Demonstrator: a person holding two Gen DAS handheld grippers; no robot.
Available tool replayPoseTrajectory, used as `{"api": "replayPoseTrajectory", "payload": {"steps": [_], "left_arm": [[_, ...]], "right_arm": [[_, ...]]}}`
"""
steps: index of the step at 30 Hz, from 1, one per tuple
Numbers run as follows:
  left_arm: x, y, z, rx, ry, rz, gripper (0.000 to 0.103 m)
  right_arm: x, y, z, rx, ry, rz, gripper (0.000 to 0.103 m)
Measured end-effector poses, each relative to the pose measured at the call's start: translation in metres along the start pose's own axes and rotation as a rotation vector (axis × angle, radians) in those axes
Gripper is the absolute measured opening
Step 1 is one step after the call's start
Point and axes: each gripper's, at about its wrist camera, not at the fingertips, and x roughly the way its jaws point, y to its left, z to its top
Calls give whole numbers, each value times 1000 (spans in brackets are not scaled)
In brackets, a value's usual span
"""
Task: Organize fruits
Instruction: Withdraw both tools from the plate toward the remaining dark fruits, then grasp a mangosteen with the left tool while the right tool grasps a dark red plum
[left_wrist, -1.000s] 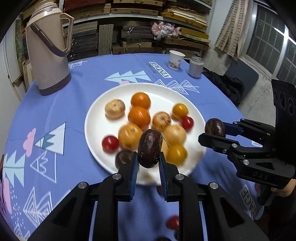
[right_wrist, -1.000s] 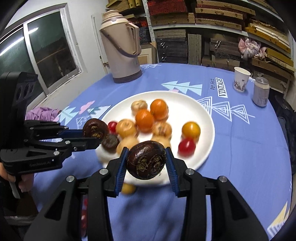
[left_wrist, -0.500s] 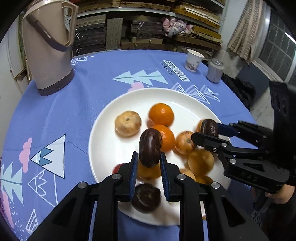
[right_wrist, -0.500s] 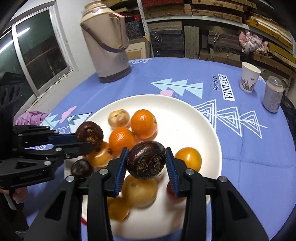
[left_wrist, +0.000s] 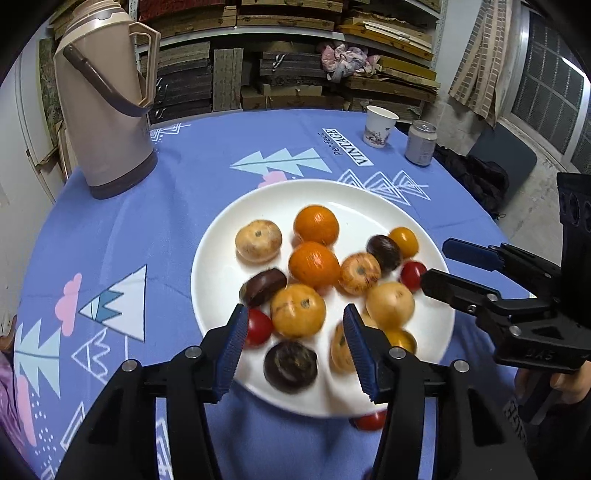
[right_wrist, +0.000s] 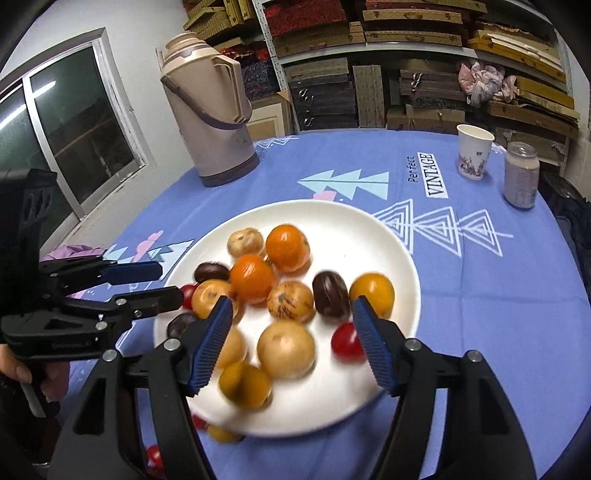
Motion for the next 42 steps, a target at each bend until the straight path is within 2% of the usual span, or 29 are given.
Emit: {"api": "replayPoseTrajectory", "payload": {"steps": [2,9,20,26,35,42], "left_arm": [[-4,-1,-7,1,2,5,58],[-13,2,-37,-10,36,17,58],[-34,-6,-93,8,80,-23,58],[-44,-10,-121,0,105,-46,58],[-54,-24,-146,29,129,-82,58],[-45,-31,-157,56,170,-94,58]], "right_arm": [[-7,2,-8,1,2,-7,69],[-31,14,-44,1,30,0,71],[-56,26,-96,15,81,15,71],[-68,55,-123,-40,118,54,71],[-77,70,-135,-52,124,61,71],[-80,70,-136,-52,119,70,72]]}}
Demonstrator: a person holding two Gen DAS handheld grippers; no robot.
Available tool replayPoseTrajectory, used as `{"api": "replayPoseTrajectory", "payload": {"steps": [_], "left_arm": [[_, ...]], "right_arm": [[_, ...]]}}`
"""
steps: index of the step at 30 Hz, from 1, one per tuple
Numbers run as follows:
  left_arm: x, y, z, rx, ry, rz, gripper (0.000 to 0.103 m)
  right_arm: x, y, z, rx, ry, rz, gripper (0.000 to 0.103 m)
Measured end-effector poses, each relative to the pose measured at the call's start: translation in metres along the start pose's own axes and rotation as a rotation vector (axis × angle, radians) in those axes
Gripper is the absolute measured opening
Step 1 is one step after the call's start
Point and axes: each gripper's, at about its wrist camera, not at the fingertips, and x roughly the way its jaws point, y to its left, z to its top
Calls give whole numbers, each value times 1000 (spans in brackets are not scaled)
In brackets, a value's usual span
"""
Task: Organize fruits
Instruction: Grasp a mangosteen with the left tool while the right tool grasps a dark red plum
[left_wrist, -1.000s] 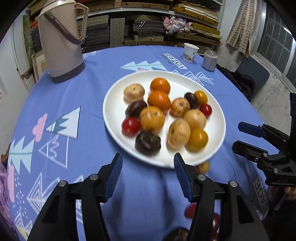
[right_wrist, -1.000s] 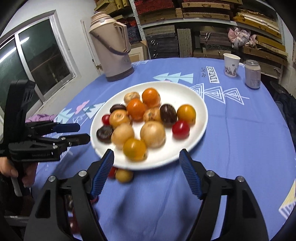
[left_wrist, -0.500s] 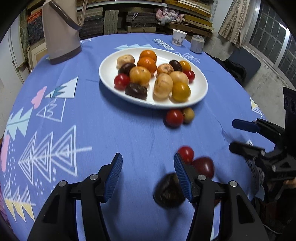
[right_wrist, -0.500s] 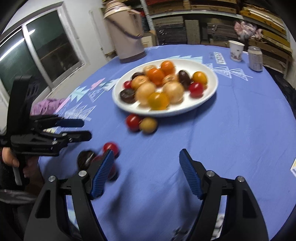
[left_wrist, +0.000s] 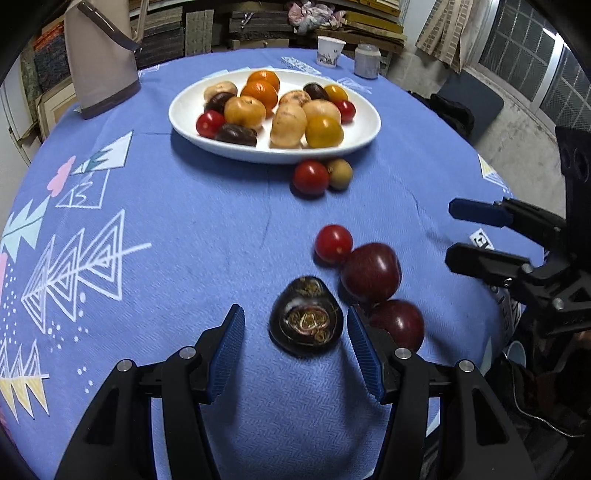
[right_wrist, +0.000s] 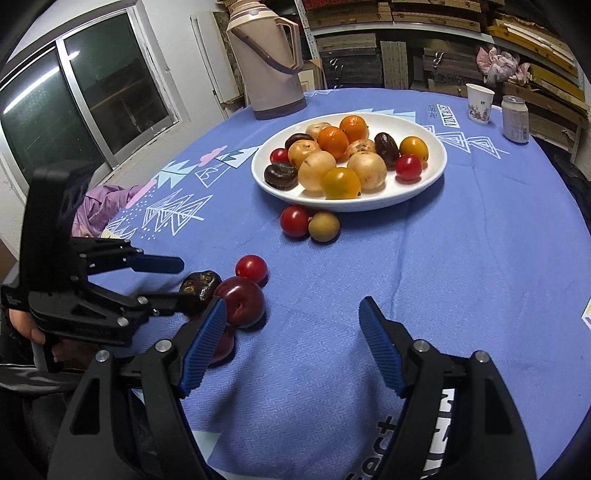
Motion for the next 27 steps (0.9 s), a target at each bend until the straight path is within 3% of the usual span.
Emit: {"api": "replayPoseTrajectory", "payload": {"steps": [6,10,18,20,22,27], "left_arm": [[13,-3,0,30,3,16,57],[13,0,1,18,-5,21,50],[13,1,0,26,-7,13,49],[13,1,0,27,-8,11,49],[14,1,0,27,-8,12,49],[13,1,-1,27,-12,17,49]], "right_arm": [[4,5,-1,-11,17,19,73],[12,13,-1,-26,36,38,73],[39,25,2,-31,75,45,73],[42,26,4,-26,80,64,68],[48,29,6,-34,95,70,55],[54,34,8,-38,109,92,48]]}}
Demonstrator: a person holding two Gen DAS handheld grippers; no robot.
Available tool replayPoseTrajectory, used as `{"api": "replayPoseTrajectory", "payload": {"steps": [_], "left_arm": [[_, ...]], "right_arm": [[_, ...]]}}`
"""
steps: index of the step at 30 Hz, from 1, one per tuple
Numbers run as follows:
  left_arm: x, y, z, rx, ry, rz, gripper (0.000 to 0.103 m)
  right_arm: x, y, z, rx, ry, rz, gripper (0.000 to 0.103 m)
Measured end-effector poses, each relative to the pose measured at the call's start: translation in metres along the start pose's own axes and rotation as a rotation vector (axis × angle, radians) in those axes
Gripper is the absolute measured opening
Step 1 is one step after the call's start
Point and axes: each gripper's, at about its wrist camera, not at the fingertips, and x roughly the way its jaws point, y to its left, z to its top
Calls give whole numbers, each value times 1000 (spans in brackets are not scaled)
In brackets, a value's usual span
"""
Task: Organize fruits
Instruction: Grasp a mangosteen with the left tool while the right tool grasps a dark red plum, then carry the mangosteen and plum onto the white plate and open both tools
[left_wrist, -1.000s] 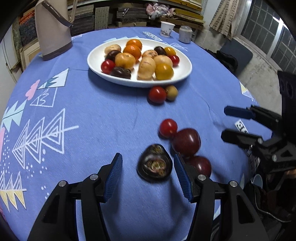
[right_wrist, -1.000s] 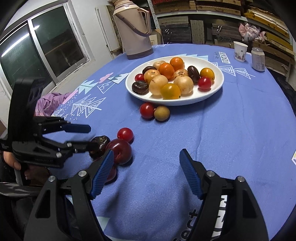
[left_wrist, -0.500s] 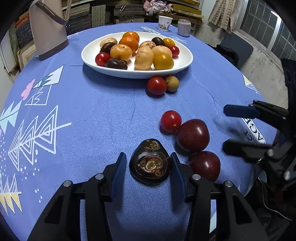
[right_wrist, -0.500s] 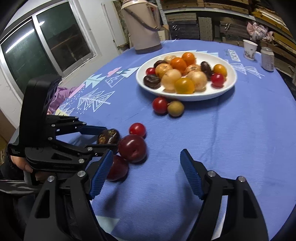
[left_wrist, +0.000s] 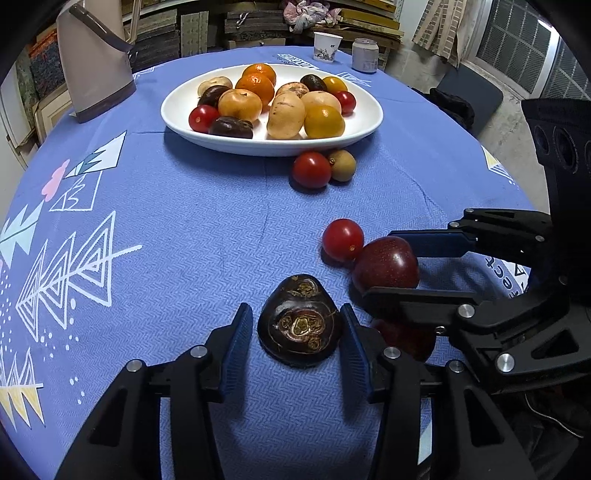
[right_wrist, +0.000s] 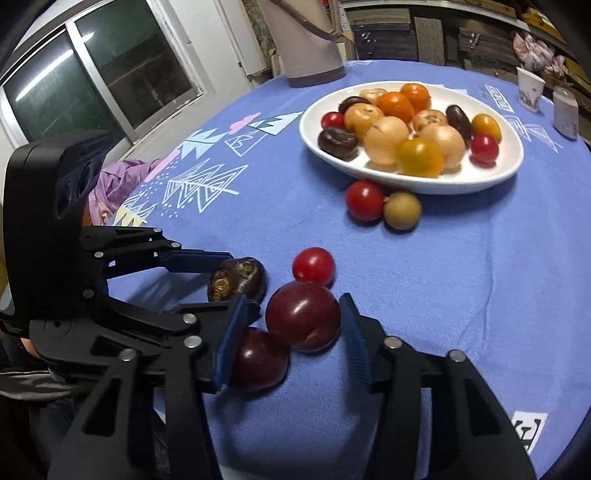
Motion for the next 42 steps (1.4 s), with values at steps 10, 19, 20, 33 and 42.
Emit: {"api": "replayPoseTrajectory", "payload": {"steps": [10,19,20,33,42], "left_arm": [[-3,0,2,-5,-11,-9,44],[-10,1,7,-17,-29,0,44],[-12,2,9,-20,-33,0,44],[-34,4,67,29,-132,35,44],[-12,19,135,24,-145,43,44]], "right_arm": [[-21,-22,1,59,-33,-15,38],[-36,-30,3,66,-71,-19,39],[-37,-31,4,67,-74,-20,39],[-70,-49,41,44,-172,-77,39],[-58,-79,100,33,-210,-98,39]]}}
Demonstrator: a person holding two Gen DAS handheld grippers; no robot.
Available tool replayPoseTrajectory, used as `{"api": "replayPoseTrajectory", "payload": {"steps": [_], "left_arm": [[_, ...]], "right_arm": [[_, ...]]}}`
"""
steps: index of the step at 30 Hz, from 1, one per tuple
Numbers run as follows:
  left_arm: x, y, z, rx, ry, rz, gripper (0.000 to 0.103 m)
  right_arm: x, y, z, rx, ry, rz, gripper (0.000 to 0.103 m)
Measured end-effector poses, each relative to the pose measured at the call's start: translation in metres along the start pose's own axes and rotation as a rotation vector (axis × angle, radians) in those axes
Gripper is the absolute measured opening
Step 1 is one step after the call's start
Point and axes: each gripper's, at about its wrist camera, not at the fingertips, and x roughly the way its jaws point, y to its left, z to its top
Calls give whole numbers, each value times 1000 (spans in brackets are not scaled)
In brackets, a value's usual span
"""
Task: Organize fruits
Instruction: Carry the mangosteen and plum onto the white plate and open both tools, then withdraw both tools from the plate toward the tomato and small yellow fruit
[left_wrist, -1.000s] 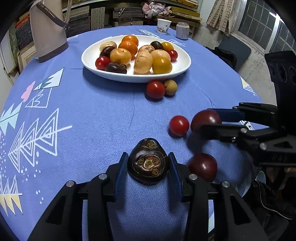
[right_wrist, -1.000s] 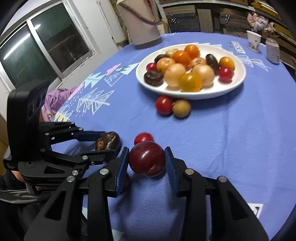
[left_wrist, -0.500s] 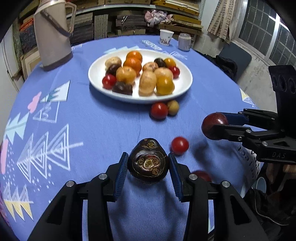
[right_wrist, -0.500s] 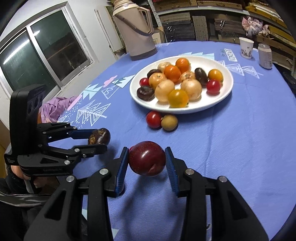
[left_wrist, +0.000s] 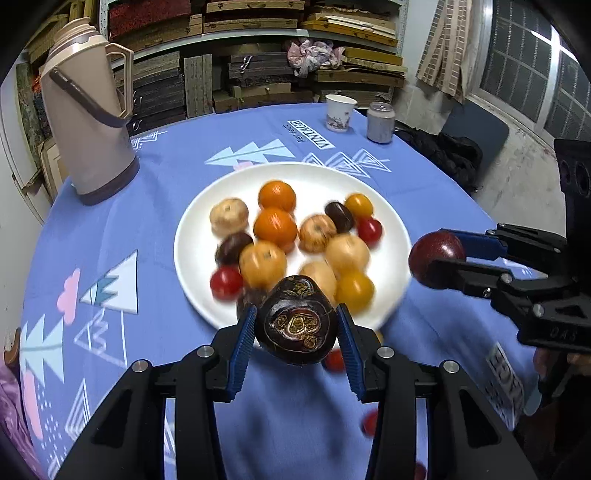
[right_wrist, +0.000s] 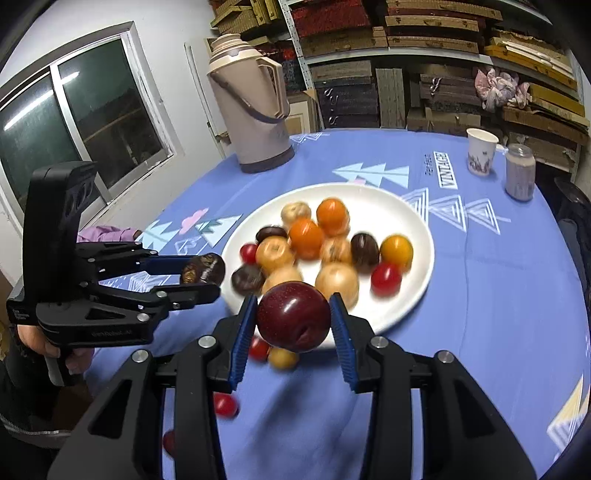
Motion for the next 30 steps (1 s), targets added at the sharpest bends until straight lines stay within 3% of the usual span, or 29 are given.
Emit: {"api": "replayPoseTrajectory", "payload": {"steps": [8,15,21,23,30], "left_arm": [[45,15,36,-53,40,8,44],[69,27,48,-106,62,25,44],[68,30,48,-128,77,28,46],[65,32,46,-137,75,22,51],[39,28,39,-132,36,22,54]], "right_arm": [[56,-15,29,-1,51,12,40],[92,-28,40,12,73,-19,41],[74,-26,37,14,19,-5,51],[67,-25,36,16,12,-1,53],[36,-19,21,16,-5,-15,61]]}}
